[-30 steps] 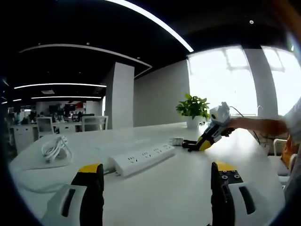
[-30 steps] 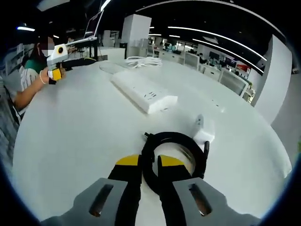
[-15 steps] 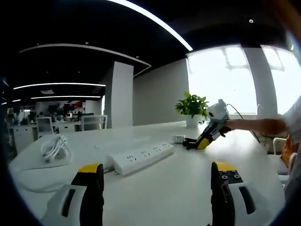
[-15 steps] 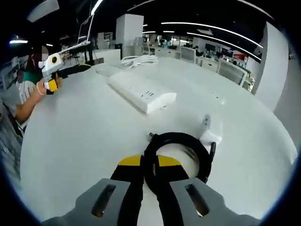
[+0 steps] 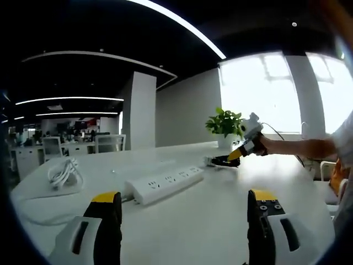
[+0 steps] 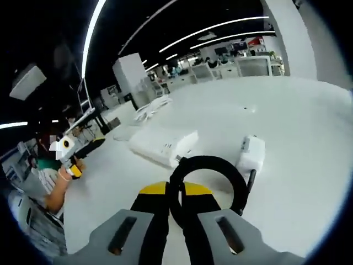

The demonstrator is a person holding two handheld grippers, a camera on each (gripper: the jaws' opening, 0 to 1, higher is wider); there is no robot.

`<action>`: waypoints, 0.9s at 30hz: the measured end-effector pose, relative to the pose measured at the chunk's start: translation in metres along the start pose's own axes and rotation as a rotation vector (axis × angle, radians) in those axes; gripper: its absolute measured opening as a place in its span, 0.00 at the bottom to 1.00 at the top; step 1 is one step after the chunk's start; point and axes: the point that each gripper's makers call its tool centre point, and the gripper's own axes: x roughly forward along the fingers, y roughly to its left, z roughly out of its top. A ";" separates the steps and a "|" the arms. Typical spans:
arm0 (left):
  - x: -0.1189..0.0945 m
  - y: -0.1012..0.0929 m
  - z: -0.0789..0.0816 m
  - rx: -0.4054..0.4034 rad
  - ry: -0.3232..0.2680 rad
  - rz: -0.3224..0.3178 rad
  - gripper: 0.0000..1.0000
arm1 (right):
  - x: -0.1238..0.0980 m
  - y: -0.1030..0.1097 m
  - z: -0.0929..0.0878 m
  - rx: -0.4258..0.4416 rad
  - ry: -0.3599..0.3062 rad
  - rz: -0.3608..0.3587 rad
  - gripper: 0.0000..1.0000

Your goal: Straighten the power strip on the desk, plug the charger into it

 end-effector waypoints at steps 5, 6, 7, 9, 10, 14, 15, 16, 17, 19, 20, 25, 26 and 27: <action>-0.001 -0.001 -0.001 -0.001 0.001 0.001 0.97 | -0.005 0.005 0.017 0.150 -0.096 0.053 0.05; -0.001 -0.001 -0.001 -0.002 0.001 0.001 0.97 | -0.006 0.007 0.021 0.184 -0.116 0.065 0.05; 0.000 -0.001 -0.001 -0.003 0.001 0.001 0.97 | -0.006 0.009 0.025 0.205 -0.133 0.080 0.05; 0.000 -0.001 -0.001 -0.003 0.001 0.000 0.97 | -0.008 0.012 0.032 0.268 -0.171 0.101 0.06; 0.000 -0.002 -0.001 -0.003 0.001 -0.001 0.97 | -0.009 0.014 0.035 0.291 -0.186 0.112 0.06; 0.000 -0.002 -0.002 -0.006 0.005 -0.004 0.97 | -0.015 0.024 0.058 0.399 -0.309 0.179 0.06; 0.000 -0.002 -0.002 -0.006 0.006 -0.004 0.97 | -0.017 0.027 0.063 0.413 -0.333 0.193 0.05; 0.000 -0.003 -0.002 -0.005 0.006 -0.005 0.97 | -0.018 0.029 0.067 0.438 -0.350 0.198 0.05; 0.000 -0.002 -0.003 -0.006 0.007 -0.006 0.97 | -0.018 0.035 0.070 0.455 -0.364 0.218 0.05; 0.000 -0.002 -0.003 -0.007 0.010 -0.006 0.97 | -0.019 0.043 0.076 0.469 -0.393 0.233 0.05; 0.000 -0.002 -0.004 -0.009 0.012 -0.004 0.97 | -0.019 0.047 0.079 0.476 -0.409 0.242 0.05; 0.000 -0.001 -0.004 -0.014 0.011 -0.002 0.97 | -0.021 0.067 0.088 0.536 -0.474 0.285 0.05; 0.000 -0.001 -0.004 -0.014 0.010 -0.002 0.97 | -0.021 0.070 0.088 0.549 -0.480 0.294 0.05; 0.000 -0.001 -0.004 -0.014 0.010 -0.002 0.97 | -0.021 0.074 0.089 0.556 -0.488 0.305 0.05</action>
